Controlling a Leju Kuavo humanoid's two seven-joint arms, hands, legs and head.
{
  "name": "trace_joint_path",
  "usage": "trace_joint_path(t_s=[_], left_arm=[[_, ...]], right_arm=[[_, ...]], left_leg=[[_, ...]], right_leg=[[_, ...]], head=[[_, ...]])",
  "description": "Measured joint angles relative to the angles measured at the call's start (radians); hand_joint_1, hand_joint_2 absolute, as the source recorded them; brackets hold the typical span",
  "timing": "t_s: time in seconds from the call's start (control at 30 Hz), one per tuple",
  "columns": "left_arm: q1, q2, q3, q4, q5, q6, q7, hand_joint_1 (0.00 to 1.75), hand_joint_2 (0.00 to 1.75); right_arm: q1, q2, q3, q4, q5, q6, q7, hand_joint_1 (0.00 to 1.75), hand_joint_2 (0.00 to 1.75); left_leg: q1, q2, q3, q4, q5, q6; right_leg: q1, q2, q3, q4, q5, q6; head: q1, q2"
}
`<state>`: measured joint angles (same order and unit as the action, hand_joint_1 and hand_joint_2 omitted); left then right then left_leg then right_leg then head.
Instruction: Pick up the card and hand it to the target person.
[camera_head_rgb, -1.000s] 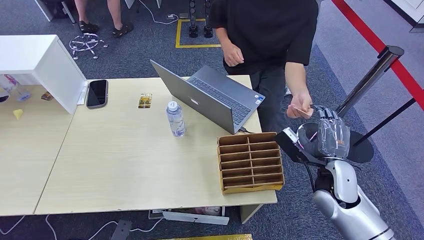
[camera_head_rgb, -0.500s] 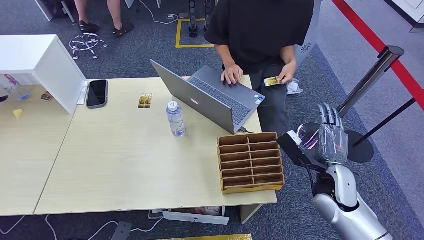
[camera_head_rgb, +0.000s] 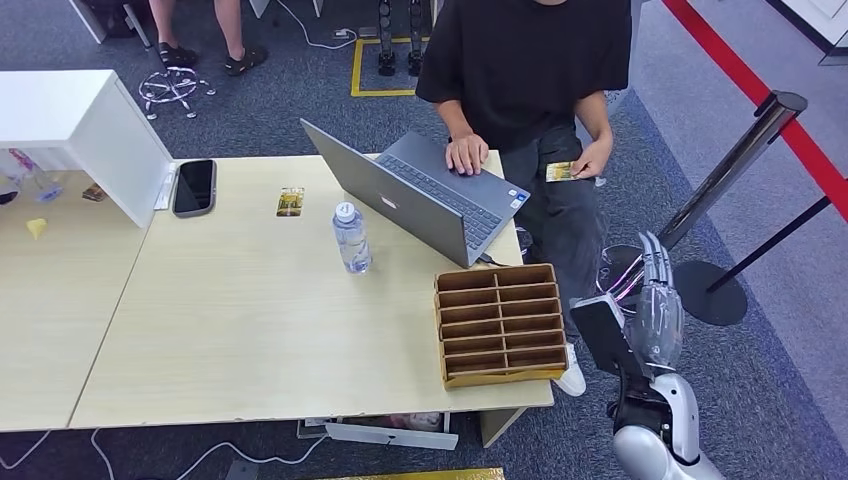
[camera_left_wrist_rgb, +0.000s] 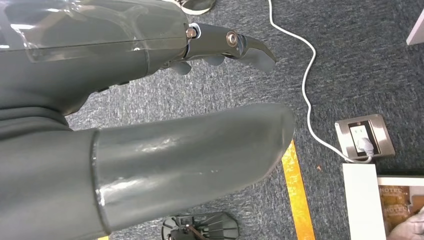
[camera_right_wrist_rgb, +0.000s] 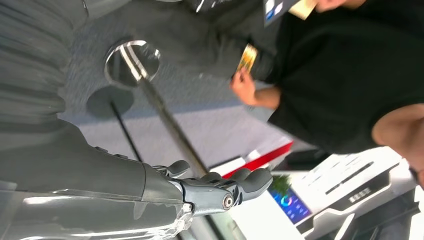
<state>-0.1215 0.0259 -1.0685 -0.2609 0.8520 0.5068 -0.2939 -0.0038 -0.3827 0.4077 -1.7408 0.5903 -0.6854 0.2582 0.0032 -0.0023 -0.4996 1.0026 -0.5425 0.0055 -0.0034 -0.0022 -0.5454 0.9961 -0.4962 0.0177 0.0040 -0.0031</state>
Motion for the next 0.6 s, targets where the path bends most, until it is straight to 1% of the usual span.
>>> trace_joint_path(t_s=[0.13,0.27,0.37,0.47,0.6], left_arm=[[0.002,0.000,0.006,0.000,0.010,0.008,-0.006,0.00,0.00],[0.003,0.000,0.012,0.000,0.017,0.015,-0.005,0.00,0.00],[0.004,0.000,0.016,0.000,0.018,0.016,0.002,0.00,0.00],[0.004,0.000,0.017,0.000,0.019,0.016,0.007,0.00,0.00],[0.004,0.000,0.019,0.000,0.019,0.017,0.008,0.00,0.00]], right_arm=[[0.027,0.046,0.003,-0.011,-0.050,0.000,-0.063,0.00,1.75],[0.061,0.108,0.004,-0.012,-0.207,0.000,-0.172,0.00,1.75],[0.077,0.152,0.009,-0.012,-0.293,0.001,-0.238,0.00,1.75],[0.086,0.188,0.020,-0.012,-0.336,0.001,-0.265,0.00,1.75],[0.090,0.219,0.035,-0.012,-0.354,0.001,-0.273,0.00,1.75]], left_leg=[[0.000,0.000,0.000,0.000,0.000,0.000],[0.000,0.000,0.000,0.000,0.000,0.000],[0.000,0.000,0.000,0.000,0.000,0.000],[0.000,0.000,0.000,0.000,0.000,0.000],[0.000,0.000,0.000,0.000,0.000,0.000]], right_leg=[[0.000,0.000,0.000,0.000,0.000,0.000],[0.000,0.000,0.000,0.000,0.000,0.000],[0.000,0.000,0.000,0.000,0.000,0.000],[0.000,0.000,0.000,0.000,0.000,0.000],[0.000,0.000,0.000,0.000,0.000,0.000]], head=[[0.000,0.000],[0.000,0.000],[0.000,0.000],[0.000,0.000],[0.000,0.000]])
